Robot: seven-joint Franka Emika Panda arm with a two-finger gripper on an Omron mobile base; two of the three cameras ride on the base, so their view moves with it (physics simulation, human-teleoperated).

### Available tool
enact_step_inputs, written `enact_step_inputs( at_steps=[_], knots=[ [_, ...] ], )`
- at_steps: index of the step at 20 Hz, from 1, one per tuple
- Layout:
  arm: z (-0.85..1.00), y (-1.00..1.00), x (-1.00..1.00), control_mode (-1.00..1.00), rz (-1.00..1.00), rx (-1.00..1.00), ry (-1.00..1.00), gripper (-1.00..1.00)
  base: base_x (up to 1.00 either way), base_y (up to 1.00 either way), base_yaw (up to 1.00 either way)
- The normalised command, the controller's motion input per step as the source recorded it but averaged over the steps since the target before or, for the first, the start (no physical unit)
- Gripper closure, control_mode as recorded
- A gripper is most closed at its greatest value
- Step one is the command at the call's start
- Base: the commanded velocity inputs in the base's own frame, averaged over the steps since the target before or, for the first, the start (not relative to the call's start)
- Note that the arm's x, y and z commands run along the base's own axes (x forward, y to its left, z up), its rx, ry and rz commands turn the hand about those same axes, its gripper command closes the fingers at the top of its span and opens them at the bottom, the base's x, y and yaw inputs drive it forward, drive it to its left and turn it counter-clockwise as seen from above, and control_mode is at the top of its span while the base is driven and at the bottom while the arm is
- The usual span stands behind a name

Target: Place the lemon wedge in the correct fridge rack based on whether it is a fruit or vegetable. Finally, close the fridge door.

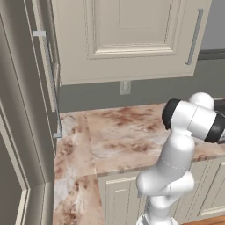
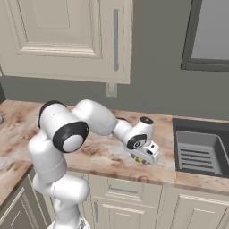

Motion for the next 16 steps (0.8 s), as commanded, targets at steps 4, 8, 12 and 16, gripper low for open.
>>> enact_step_inputs(
  at_steps=[4, 8, 12, 16],
  knots=[
    [-0.46, 0.0, 0.0, -1.0, 0.02, 0.0, 0.0, 1.0, 0.0, 0.0, 0.0],
    [-0.21, 0.04, 0.0, -1.0, 0.01, 0.0, 0.0, 1.0, 0.0, 0.0, 0.0],
    [0.35, 0.06, -0.23, -1.0, 0.0, 0.0, -0.03, 1.0, 0.0, 0.0, 0.0],
    [1.0, 0.0, -0.53, -1.0, 0.0, 0.0, -0.18, 1.0, 0.0, 0.0, 0.0]
  ],
)
